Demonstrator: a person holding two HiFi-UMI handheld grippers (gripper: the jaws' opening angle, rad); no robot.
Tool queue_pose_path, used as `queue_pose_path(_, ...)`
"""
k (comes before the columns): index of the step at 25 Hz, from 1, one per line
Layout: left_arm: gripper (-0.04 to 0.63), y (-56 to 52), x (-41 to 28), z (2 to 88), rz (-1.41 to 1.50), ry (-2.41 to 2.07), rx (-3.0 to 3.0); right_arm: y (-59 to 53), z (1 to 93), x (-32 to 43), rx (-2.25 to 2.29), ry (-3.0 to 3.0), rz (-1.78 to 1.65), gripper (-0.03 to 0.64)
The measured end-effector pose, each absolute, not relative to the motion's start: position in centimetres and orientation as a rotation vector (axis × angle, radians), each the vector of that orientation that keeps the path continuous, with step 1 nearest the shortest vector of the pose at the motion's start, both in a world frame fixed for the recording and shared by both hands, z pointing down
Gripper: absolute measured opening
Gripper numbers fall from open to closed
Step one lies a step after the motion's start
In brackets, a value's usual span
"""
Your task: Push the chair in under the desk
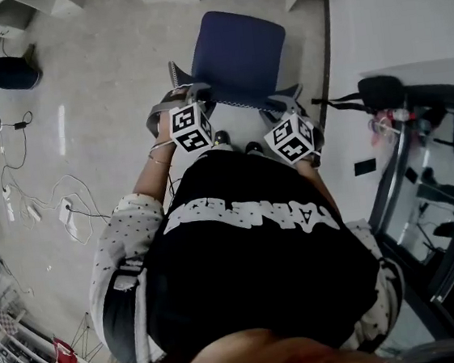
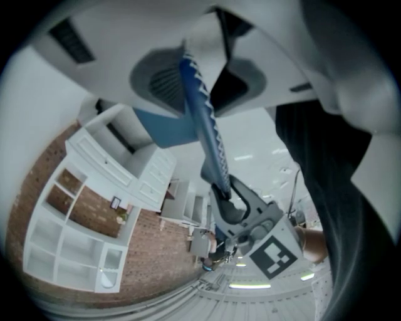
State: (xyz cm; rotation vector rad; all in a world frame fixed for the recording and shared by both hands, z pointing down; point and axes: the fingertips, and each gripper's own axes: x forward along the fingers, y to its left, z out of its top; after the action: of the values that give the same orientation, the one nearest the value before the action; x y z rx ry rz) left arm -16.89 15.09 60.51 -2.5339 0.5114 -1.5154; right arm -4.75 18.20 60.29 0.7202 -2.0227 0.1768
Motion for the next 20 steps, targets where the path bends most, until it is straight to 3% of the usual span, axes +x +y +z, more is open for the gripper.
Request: queue_pose_path(20, 0.152, 11.7, -15.1, 60.7, -1.479, 0.404, -2.532, 14.2, 60.5, -2.9, 0.818, -1.947, 0.156, 0.15)
